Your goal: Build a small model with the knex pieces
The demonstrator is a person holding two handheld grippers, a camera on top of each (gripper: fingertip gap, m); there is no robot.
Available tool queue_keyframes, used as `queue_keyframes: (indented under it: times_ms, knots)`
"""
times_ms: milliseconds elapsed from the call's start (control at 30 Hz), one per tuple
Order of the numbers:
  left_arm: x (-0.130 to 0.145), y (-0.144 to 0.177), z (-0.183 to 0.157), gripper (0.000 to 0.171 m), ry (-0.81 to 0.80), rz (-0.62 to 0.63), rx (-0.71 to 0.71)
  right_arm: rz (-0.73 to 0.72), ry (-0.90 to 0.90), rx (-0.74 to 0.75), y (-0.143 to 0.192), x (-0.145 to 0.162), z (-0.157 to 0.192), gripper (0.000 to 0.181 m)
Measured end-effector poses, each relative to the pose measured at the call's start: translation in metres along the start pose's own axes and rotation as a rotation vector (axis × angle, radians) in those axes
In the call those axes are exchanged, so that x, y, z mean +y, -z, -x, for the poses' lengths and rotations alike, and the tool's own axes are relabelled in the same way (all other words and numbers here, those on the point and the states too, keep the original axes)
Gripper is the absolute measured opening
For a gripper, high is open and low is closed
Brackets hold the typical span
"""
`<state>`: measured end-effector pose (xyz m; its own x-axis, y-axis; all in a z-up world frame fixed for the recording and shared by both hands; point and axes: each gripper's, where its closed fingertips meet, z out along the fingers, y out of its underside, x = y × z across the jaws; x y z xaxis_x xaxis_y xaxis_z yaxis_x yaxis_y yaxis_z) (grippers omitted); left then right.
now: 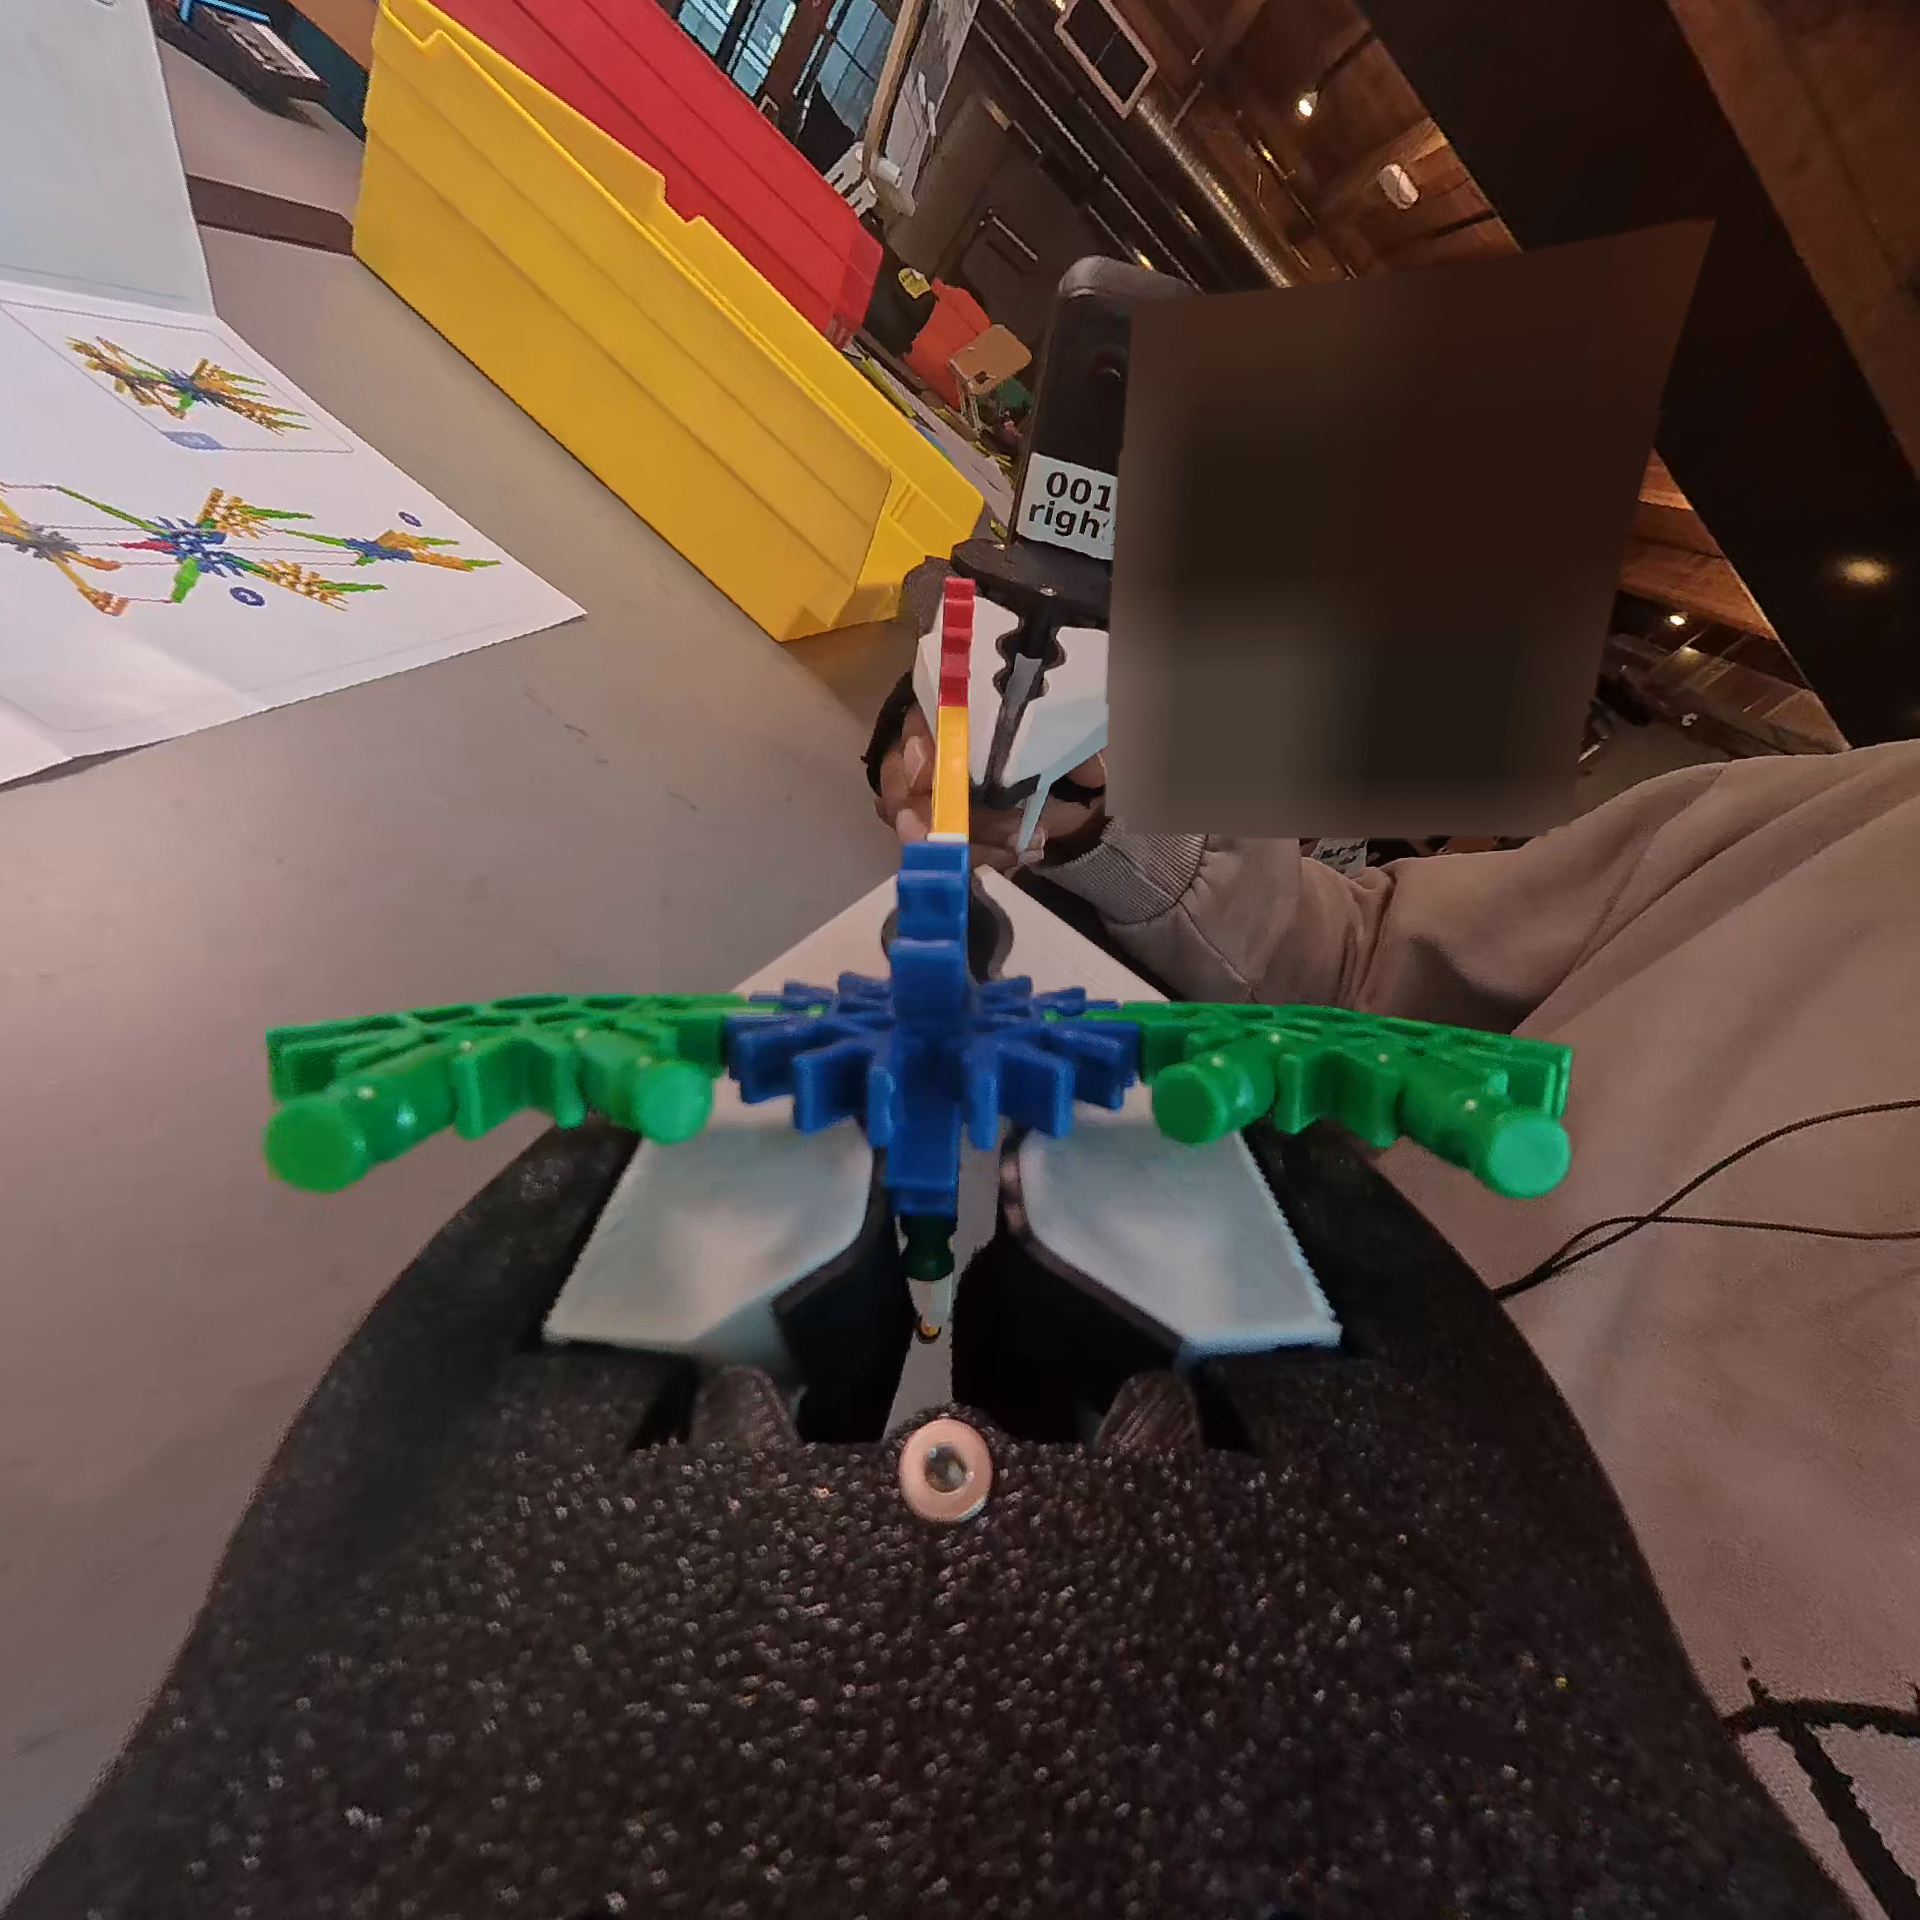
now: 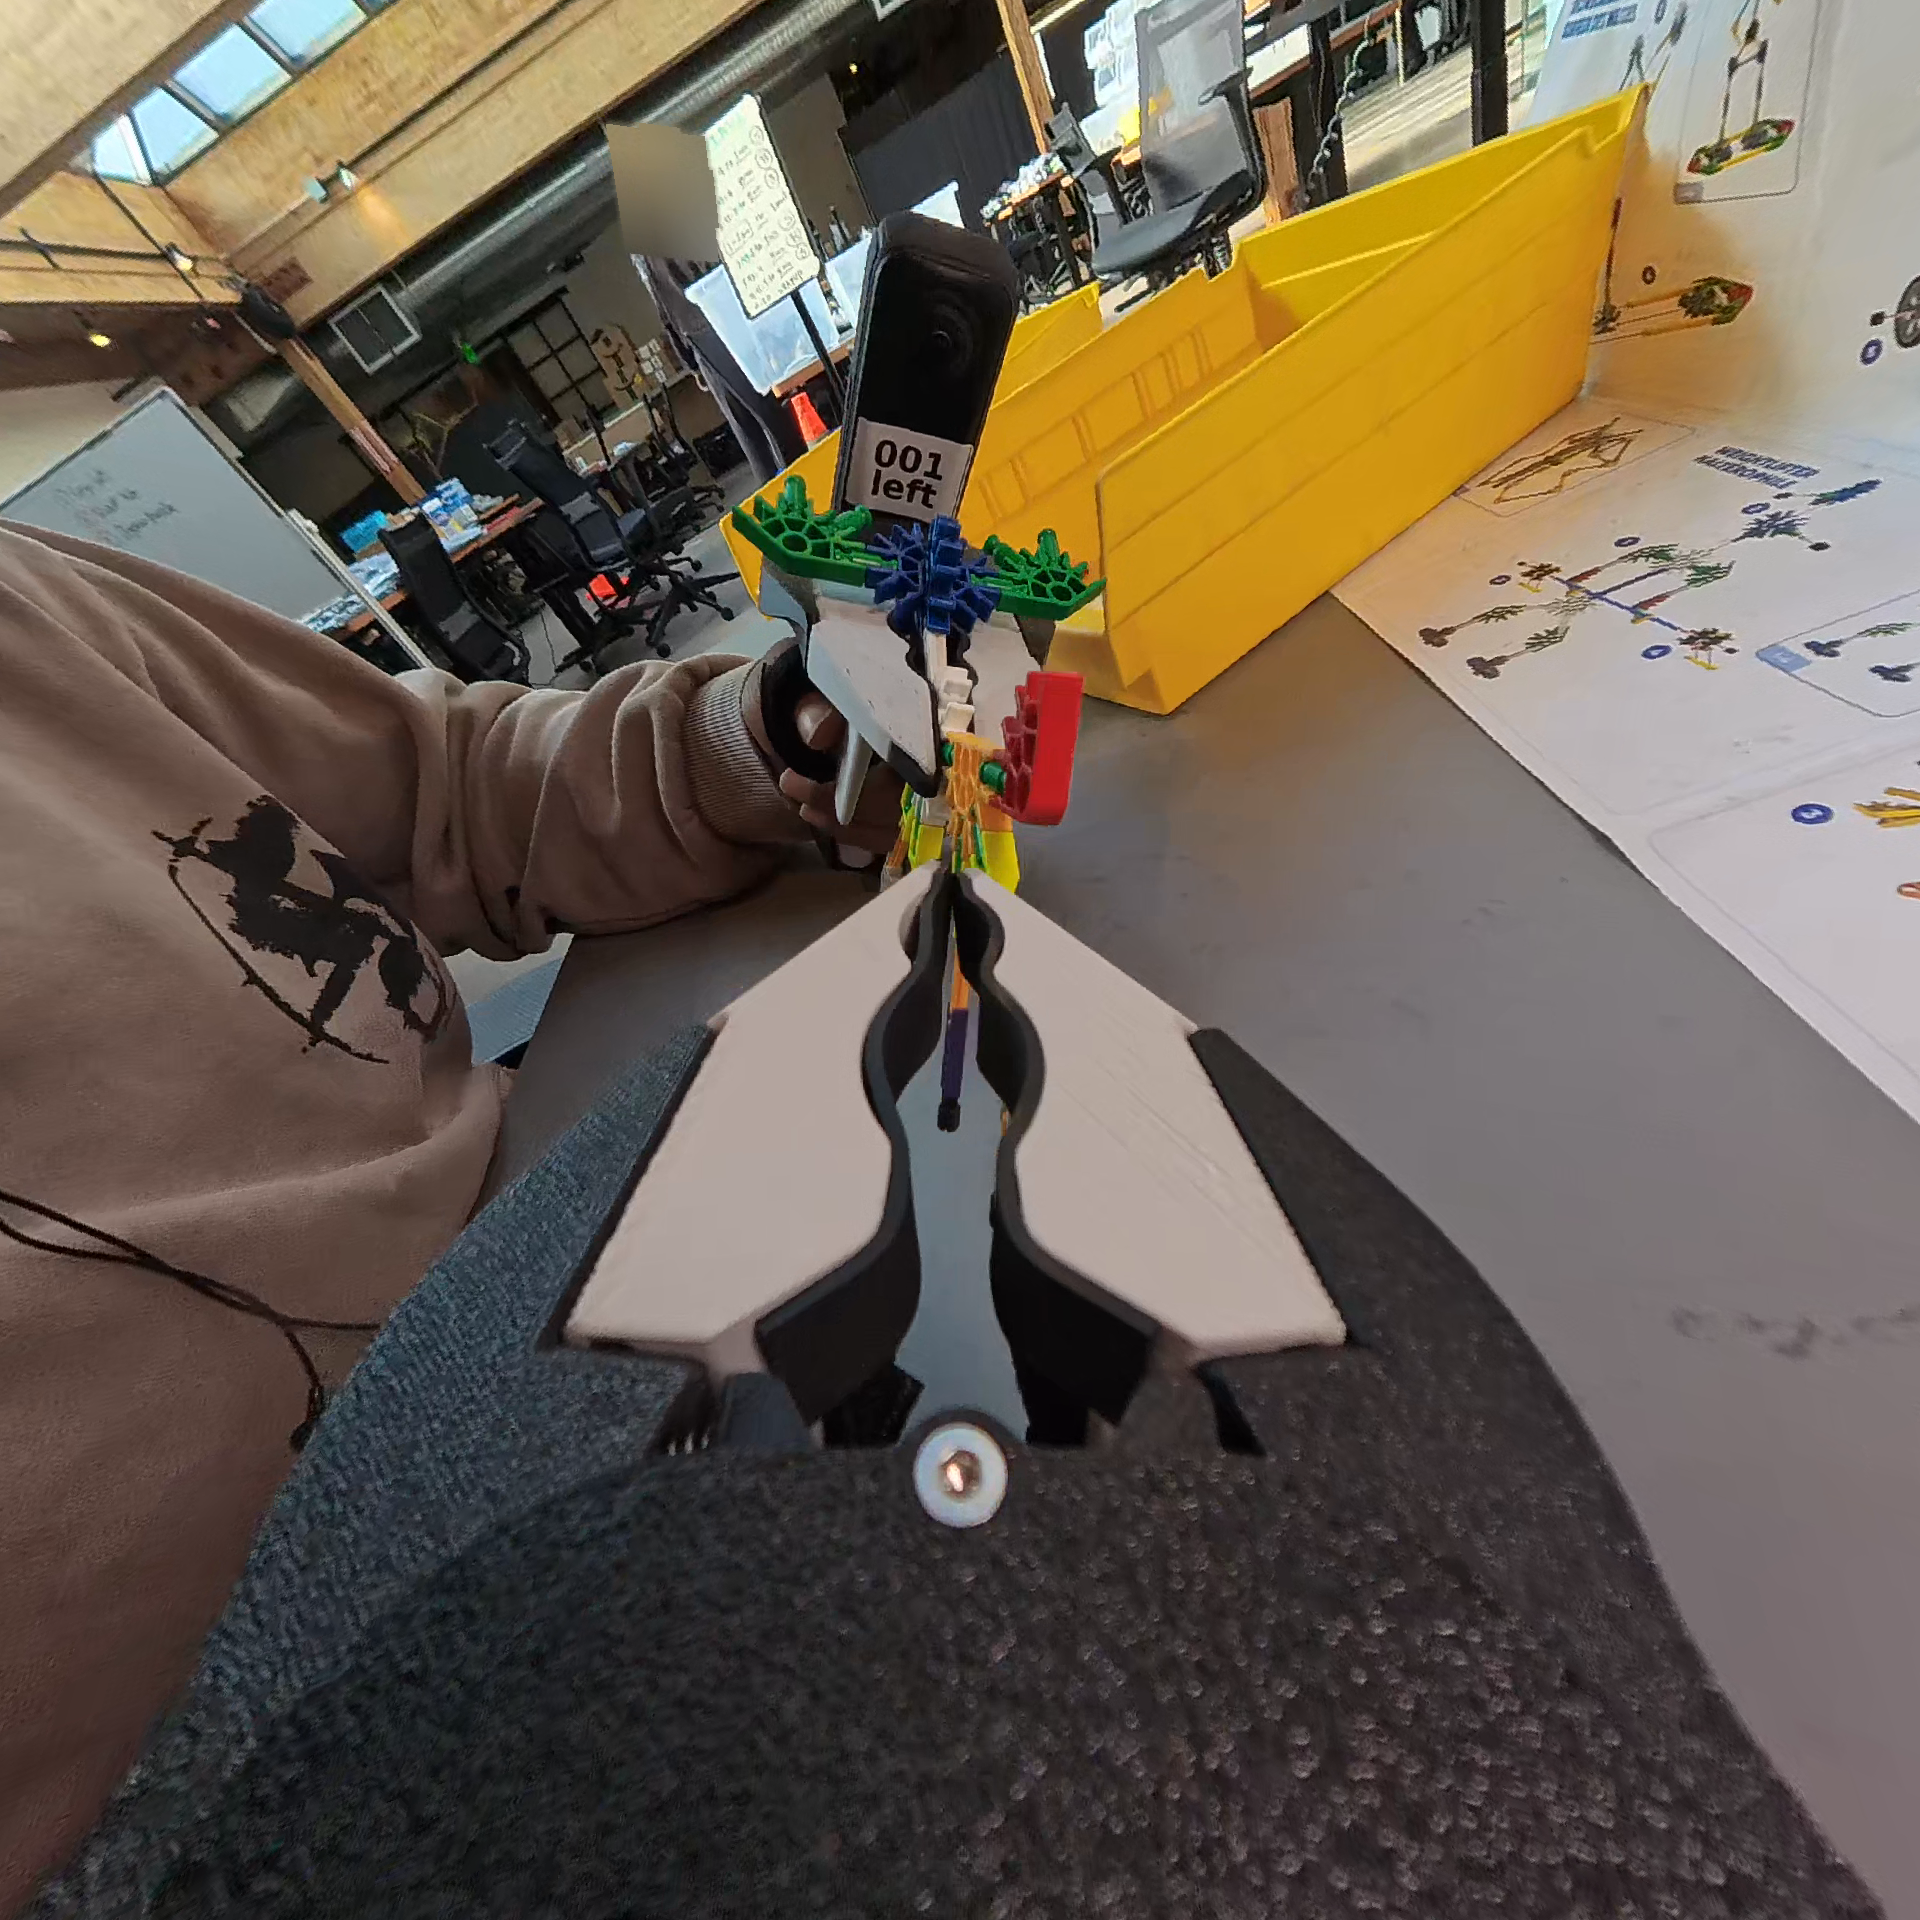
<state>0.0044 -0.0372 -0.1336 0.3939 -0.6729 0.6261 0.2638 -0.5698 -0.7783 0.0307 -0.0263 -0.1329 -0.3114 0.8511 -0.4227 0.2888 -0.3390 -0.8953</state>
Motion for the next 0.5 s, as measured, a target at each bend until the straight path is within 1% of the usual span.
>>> queue_keyframes:
  times_ms: [67, 133, 167, 233, 300, 333, 367, 433, 500]
  knots:
    - [0.002, -0.001, -0.001, 0.005, -0.014, 0.010, -0.006, 0.008, 0.014, -0.006, -0.001, 0.002, 0.001, 0.000]
    - [0.002, -0.002, -0.001, 0.005, -0.017, 0.013, -0.009, -0.005, 0.037, 0.001, 0.002, -0.003, 0.002, 0.002]
    - [0.001, -0.002, -0.001, 0.005, -0.011, 0.004, -0.007, -0.021, 0.045, 0.001, 0.004, -0.006, 0.003, 0.008]
    - [-0.001, 0.000, -0.002, 0.005, -0.002, -0.003, 0.011, -0.060, 0.057, 0.052, 0.008, -0.015, -0.004, 0.028]
    - [-0.001, 0.000, -0.003, 0.005, -0.003, -0.006, 0.015, -0.052, 0.073, 0.077, 0.011, -0.014, -0.008, 0.032]
    - [0.000, -0.001, -0.004, 0.005, -0.006, 0.003, 0.018, -0.029, 0.087, 0.080, 0.010, -0.010, -0.008, 0.032]
    - [0.002, -0.002, -0.004, 0.005, -0.013, 0.017, 0.013, -0.012, 0.104, 0.072, 0.008, -0.007, -0.006, 0.026]
    - [0.007, -0.004, -0.004, 0.005, -0.029, 0.041, 0.003, 0.010, 0.127, 0.061, 0.002, -0.002, -0.002, 0.003]
    - [0.005, -0.003, -0.004, 0.005, -0.027, 0.032, 0.000, 0.001, 0.146, 0.061, 0.003, -0.004, 0.000, 0.000]
